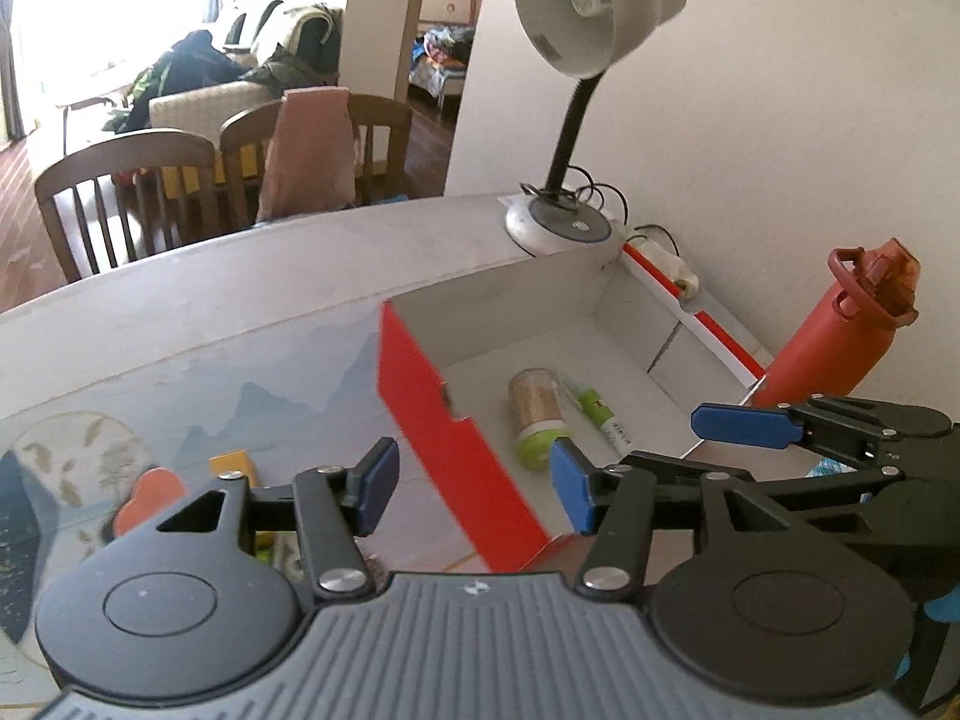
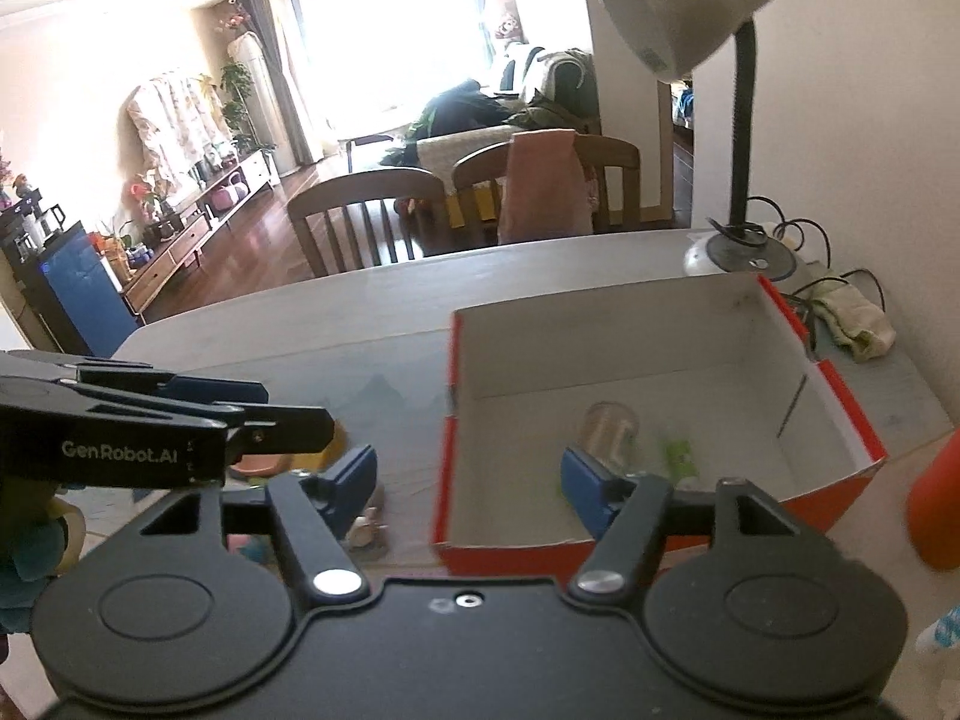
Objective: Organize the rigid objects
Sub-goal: 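Withdraw both open tools from the box back toward the items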
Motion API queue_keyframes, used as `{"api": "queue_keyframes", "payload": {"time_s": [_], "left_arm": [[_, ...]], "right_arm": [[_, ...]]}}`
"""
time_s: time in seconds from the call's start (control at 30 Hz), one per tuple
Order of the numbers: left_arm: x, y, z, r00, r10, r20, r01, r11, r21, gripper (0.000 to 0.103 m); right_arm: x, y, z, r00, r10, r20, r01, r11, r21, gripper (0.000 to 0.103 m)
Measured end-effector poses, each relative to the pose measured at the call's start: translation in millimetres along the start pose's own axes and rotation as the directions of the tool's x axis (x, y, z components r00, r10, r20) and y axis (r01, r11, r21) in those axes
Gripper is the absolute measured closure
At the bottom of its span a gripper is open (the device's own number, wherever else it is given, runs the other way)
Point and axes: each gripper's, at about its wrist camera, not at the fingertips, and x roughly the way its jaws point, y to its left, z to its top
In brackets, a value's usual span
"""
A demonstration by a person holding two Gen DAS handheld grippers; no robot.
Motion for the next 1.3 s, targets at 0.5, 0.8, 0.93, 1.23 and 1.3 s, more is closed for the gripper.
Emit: {"api": "queue_keyframes", "payload": {"time_s": [0.5,0.8,0.93,1.23,1.3], "left_arm": [[-65,73,-63,0.999,0.022,0.035,-0.019,0.996,-0.085,0.037],[-91,114,-105,0.997,0.042,0.057,-0.035,0.993,-0.115,0.021],[-94,128,-121,0.997,0.048,0.056,-0.041,0.992,-0.116,0.021],[-86,151,-152,0.997,0.061,0.042,-0.054,0.987,-0.149,0.009],[-81,154,-158,0.996,0.083,0.041,-0.076,0.986,-0.148,0.001]], "right_arm": [[-7,80,-31,0.997,0.083,0.010,-0.082,0.996,-0.035,0.018],[2,116,-48,0.995,0.097,-0.019,-0.098,0.994,-0.050,0.016],[8,130,-55,0.995,0.097,-0.040,-0.099,0.992,-0.075,0.016],[28,148,-67,0.994,0.071,-0.082,-0.079,0.993,-0.093,0.016],[33,149,-69,0.993,0.065,-0.096,-0.074,0.993,-0.093,0.016]]}}
